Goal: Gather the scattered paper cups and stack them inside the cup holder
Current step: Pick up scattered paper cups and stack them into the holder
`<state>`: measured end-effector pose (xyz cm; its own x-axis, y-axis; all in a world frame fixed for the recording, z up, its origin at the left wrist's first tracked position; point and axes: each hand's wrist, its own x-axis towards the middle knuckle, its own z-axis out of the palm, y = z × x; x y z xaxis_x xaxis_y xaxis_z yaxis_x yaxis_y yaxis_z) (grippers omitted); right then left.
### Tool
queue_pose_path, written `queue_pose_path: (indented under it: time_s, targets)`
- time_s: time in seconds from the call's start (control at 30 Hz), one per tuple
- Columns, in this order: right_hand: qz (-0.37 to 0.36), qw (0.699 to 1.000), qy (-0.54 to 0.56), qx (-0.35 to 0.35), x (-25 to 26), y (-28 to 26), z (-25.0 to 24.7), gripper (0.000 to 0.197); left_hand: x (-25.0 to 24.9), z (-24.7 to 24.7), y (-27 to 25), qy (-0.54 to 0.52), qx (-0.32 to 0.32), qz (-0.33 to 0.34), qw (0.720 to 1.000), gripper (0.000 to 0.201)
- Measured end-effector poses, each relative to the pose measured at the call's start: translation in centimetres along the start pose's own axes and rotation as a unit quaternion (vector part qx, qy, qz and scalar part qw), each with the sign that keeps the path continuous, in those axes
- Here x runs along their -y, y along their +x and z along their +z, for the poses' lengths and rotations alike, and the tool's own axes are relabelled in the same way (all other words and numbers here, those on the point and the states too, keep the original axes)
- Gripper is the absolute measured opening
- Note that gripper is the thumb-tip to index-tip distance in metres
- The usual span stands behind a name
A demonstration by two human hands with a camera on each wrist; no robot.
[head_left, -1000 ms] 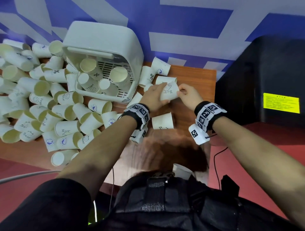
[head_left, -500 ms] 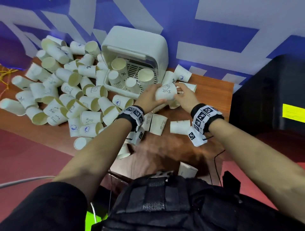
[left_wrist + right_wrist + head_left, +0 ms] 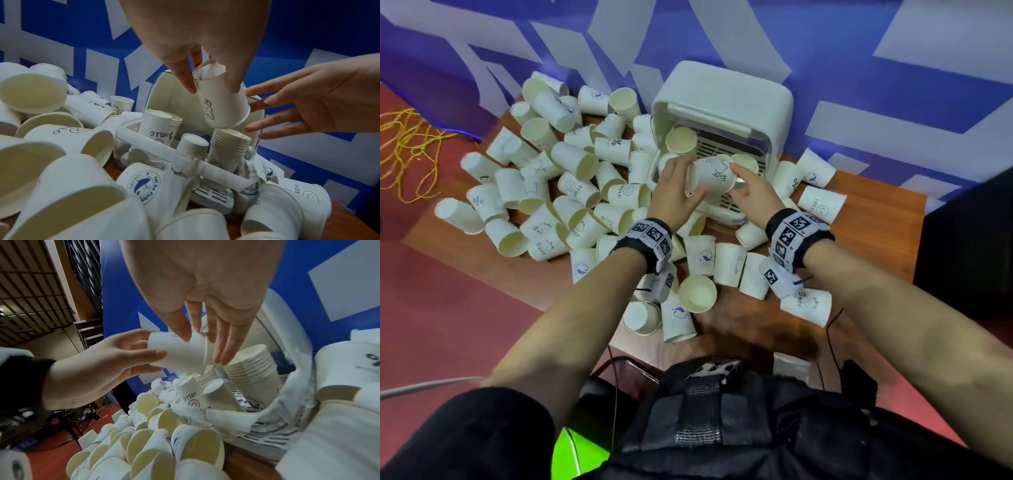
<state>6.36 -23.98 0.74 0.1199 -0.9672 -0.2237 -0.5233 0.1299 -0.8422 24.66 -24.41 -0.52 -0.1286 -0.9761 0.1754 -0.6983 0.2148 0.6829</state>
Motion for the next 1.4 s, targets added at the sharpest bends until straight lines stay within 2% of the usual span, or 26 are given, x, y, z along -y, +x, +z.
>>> queue_pose_path:
  time_s: [0.17, 0.3, 0.57, 0.9, 1.13, 1.4]
  targets:
    - [-0.031, 0.997, -0.071, -0.019, 1.4, 2.1, 1.5, 0.049, 2.6, -1.0, 2.1, 0.003, -0.009, -0.027, 1.0, 0.061]
    - [-0.044, 0.993, -0.107, -0.04, 1.1, 3.7, 2.3, 0.048, 3.8, -0.7, 3.6, 0.004, -0.007, -0.006, 1.0, 0.056]
    - [-0.039, 0.985, -0.165, -0.025, 0.3, 6.1, 2.5, 0.052, 5.7, 1.1, 6.4, -0.002, 0.01, 0.03, 1.0, 0.057]
    - [-0.066, 0.971, -0.231, 0.003, 0.0, 8.5, 3.5, 0.056, 7.3, 3.1, 7.9, 0.023, 0.04, 0.055, 0.997, 0.055]
    - [-0.075, 0.957, -0.281, 0.014, -1.1, 9.0, 3.5, 0.062, 7.7, 3.9, 8.5, 0.073, 0.05, 0.1, 0.991, 0.052]
    - [-0.039, 0.942, -0.332, 0.044, -2.0, 9.7, 3.4, 0.05, 8.6, 5.1, 8.5, 0.159, 0.081, 0.116, 0.977, 0.046]
